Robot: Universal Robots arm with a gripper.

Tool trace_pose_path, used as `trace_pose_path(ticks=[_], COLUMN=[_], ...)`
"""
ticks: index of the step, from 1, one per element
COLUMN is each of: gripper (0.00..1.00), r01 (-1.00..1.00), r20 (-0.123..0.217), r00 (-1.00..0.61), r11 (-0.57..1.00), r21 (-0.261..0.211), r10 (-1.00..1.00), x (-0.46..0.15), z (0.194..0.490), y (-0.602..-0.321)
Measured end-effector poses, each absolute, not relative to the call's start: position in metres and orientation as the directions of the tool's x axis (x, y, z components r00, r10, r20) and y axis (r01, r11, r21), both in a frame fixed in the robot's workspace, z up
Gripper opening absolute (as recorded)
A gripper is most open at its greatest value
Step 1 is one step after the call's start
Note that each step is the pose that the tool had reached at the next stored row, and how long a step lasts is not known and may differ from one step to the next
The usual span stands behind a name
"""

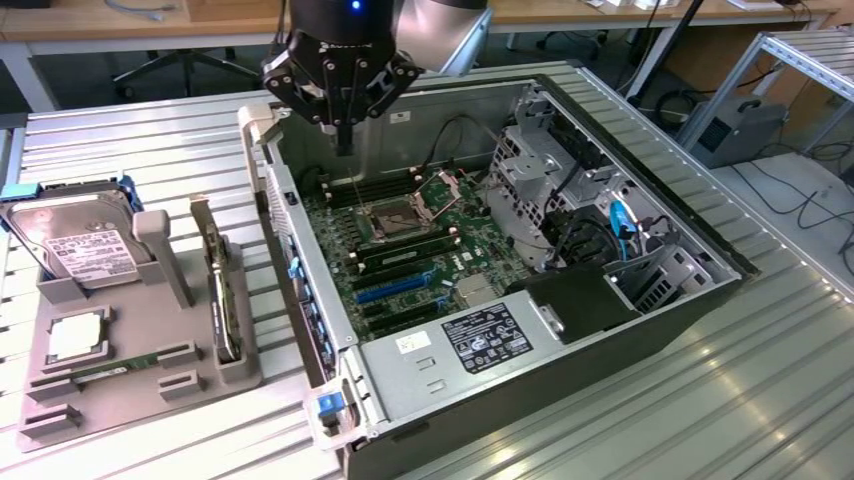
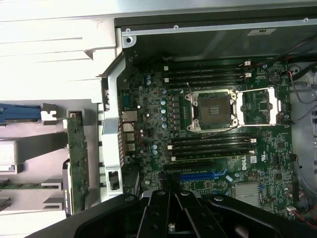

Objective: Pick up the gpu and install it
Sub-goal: 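Reach for the gpu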

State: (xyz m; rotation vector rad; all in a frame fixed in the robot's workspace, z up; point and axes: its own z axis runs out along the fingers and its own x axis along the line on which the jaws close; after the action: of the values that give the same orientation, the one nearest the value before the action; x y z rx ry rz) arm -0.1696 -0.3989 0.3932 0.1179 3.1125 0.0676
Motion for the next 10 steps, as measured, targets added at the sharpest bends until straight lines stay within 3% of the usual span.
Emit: trace_pose_path(ticks=[10], gripper=[0.11], r01=[0.075], r20=[-0.025], r00=[-0.997], r11=[0.996], r21=[0.044], r10=[0.076], x=[-0.1729], z=[0.3931], y=[-0.3989])
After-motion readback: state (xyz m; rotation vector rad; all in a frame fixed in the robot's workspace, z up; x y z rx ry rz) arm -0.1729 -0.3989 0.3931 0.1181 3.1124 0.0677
